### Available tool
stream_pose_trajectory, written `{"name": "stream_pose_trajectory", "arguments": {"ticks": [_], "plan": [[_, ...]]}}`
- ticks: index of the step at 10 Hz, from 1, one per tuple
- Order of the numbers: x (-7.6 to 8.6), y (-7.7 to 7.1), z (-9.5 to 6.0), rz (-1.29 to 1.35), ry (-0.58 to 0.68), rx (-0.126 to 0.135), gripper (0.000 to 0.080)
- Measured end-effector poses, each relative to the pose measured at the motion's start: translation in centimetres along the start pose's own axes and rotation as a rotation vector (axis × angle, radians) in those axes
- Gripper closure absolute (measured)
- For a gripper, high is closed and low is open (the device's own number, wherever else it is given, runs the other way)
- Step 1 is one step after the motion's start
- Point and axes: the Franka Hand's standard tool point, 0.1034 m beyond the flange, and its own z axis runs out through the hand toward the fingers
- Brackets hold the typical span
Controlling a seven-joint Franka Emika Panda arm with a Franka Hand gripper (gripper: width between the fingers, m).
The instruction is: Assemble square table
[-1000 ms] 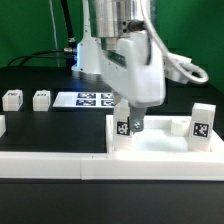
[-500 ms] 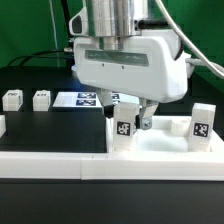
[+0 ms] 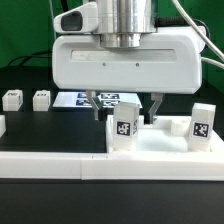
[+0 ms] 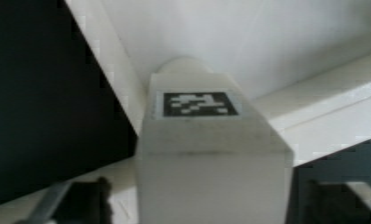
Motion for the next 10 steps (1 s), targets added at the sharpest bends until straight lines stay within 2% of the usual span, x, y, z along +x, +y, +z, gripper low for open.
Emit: {"name": "stream_pose_trajectory", "arguments": {"ticks": [1,2,3,4,5,6,8,10], "plan": [[0.0,0.0,0.0,0.002,0.0,0.0,0.0408],[0.0,0.1,0.0,0.114,0.0,0.0,0.0408],[0.1,0.3,0.0,0.208,0.0,-0.002,0.0506],[0.1,0.3,0.0,0.246,0.0,-0.003,0.0506],[0.0,0.5,0.0,0.412,-0.004,-0.014,0.0506],[0.1,0.8,0.0,0.492,-0.003,-0.014,0.0506],[0.0,1.2,0.0,0.782,-0.015,-0.017,0.0506],[-0.5,1.2,0.0,1.116,-0.038,-0.037,0.0506]]}}
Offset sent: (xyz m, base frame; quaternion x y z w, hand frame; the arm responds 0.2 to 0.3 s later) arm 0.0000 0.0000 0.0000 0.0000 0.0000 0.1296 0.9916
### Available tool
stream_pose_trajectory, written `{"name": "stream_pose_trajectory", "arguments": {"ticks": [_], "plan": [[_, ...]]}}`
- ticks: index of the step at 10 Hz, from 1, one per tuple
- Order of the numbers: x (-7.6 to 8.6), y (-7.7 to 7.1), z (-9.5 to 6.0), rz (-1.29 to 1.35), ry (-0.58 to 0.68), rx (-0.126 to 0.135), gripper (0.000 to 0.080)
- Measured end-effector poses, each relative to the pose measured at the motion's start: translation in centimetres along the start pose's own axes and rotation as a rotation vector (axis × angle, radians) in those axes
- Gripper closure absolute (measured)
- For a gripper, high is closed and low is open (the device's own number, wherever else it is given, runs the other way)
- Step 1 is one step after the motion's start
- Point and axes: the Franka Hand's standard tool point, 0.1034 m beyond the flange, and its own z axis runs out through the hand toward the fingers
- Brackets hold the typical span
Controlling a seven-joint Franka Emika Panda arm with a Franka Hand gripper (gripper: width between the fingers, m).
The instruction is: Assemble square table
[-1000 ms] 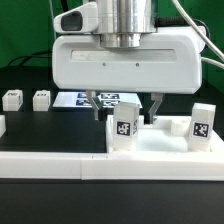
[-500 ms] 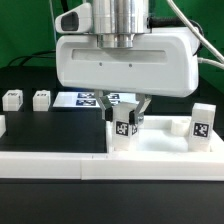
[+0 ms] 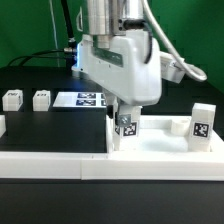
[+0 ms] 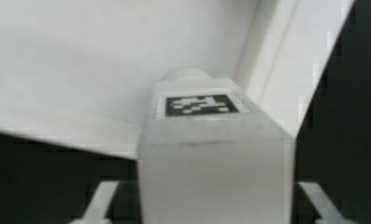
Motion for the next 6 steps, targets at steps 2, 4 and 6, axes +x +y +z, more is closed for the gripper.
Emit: {"name": "stream_pose_trajectory", "arguments": {"ticks": [2,4,6], "plan": [[0.03,0.18,0.06,0.258,-0.034,0.001,0.0506],[0.09,0.33,-0.04,0.449,-0.043,-0.02,0.0506],[0.16,0.43,-0.04,0.548,-0.041,-0.026,0.0499]]}}
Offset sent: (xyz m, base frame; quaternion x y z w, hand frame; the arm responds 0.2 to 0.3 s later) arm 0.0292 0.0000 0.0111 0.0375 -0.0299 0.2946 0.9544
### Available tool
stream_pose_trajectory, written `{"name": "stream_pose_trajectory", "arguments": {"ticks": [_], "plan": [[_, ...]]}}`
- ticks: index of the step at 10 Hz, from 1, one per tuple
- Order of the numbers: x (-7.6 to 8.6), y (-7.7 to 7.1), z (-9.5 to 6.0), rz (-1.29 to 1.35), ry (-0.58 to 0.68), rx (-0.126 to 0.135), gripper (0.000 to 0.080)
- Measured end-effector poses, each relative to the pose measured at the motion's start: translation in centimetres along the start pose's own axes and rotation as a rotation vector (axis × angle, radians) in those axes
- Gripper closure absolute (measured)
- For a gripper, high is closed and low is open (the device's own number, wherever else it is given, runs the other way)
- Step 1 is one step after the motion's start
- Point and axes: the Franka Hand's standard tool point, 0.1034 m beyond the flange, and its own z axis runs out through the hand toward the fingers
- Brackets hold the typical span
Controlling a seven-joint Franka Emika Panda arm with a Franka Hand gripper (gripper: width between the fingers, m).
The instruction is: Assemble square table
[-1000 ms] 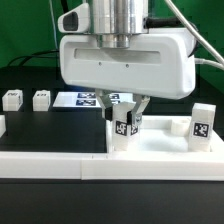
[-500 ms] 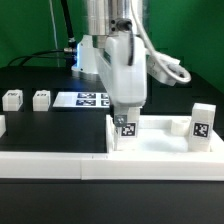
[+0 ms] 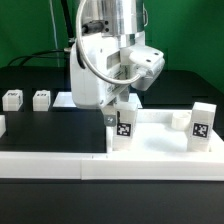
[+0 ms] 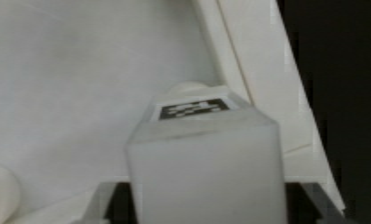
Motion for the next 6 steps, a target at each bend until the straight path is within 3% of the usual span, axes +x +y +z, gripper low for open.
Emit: {"name": "stream_pose_trajectory", "arguments": {"ticks": [5,6], "plan": [[0.2,0.26,0.05,0.142,0.011,-0.009,0.0491],[0.19,0.28,0.07,0.142,0.011,-0.009,0.0338]]}}
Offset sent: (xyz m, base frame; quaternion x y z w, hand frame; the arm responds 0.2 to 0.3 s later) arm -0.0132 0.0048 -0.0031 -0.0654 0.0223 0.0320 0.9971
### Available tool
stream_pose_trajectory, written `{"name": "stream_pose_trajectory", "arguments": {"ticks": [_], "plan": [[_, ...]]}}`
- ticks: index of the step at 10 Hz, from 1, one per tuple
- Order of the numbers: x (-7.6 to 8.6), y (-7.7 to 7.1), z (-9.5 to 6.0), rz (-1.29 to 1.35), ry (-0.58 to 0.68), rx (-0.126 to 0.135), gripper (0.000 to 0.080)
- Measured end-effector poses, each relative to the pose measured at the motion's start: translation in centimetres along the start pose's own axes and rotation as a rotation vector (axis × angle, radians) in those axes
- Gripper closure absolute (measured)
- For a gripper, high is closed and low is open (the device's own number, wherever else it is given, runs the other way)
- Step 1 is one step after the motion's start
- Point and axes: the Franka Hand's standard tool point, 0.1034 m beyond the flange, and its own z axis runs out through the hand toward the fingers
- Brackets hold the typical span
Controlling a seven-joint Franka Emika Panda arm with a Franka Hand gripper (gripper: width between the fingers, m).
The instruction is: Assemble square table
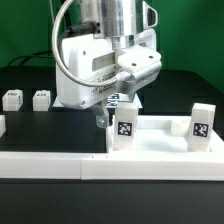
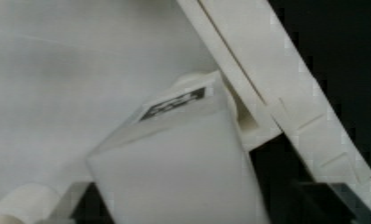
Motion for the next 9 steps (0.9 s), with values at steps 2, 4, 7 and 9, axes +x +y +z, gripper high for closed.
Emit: {"name": "stream_pose_trajectory", "arguments": {"ticks": [2,4,7,9], "plan": [[0.0,0.01,0.01,0.0,0.0,0.0,0.0217],[-0.01,0.02,0.02,0.0,0.0,0.0,0.0154],[-0.01,0.02,0.03,0.0,0.0,0.0,0.0151],[-0.02,0.03,0.03,-0.001,0.0,-0.001,0.0151]]}}
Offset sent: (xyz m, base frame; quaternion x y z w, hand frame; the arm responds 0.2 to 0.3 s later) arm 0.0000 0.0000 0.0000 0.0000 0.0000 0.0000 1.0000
